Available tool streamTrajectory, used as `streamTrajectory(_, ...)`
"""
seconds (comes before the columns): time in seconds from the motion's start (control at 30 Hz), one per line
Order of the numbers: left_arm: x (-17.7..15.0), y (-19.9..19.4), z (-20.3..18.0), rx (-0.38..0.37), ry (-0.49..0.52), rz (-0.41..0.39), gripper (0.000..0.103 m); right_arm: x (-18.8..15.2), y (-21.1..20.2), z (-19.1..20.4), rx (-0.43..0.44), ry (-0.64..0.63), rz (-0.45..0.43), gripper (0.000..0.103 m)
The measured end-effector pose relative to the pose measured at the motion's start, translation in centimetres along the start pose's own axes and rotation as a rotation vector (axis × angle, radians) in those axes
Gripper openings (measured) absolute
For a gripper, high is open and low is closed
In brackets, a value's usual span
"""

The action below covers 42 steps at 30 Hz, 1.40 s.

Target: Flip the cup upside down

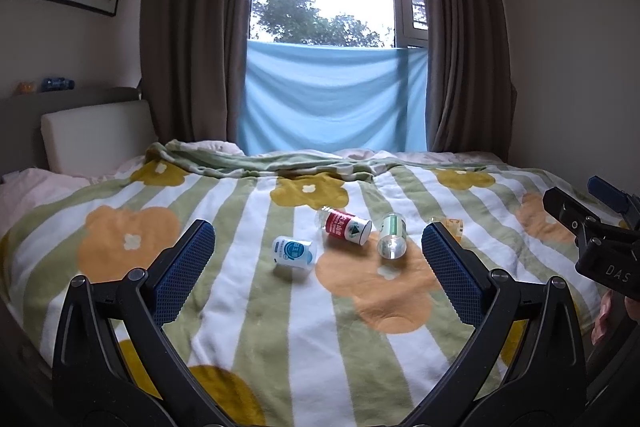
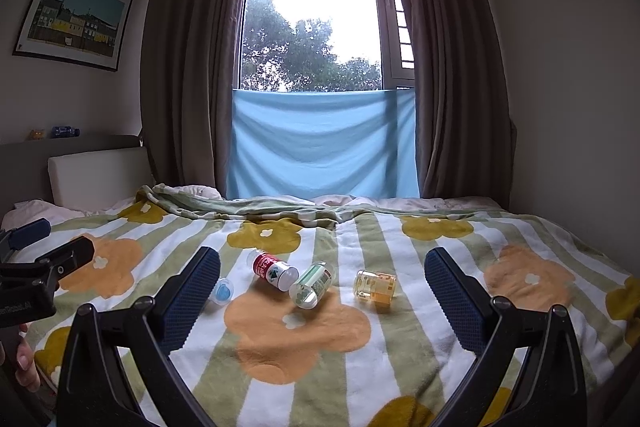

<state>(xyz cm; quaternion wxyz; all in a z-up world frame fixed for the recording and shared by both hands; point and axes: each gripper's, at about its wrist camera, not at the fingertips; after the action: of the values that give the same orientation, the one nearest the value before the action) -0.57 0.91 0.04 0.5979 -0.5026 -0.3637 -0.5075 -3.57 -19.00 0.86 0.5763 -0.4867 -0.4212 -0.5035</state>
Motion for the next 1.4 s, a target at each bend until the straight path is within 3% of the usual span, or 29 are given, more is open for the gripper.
streamTrajectory(1.03, -1.0, 1.0, 1.7, 0.018, -0.017, 0.033, 0.103, -0.5, 2.6, 1.3, 0.006, -0.015, 0.035, 0.102)
streamTrajectory(1.4, -2.8, 2.9, 4.1, 0.046, -0.049, 0.090, 0.103, 2.4, 9.7, 0.6, 0.035, -0.017, 0.245, 0.102)
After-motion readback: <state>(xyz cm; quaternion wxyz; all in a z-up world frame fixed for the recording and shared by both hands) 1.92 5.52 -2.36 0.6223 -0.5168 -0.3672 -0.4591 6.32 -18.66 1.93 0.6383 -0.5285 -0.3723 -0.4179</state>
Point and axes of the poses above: each gripper's, at about its wrist camera, not at the fingertips, and y roughly the way its jaws point, z to its left, x to its top, and after that the axes turned 14 degrees about y, right-handed
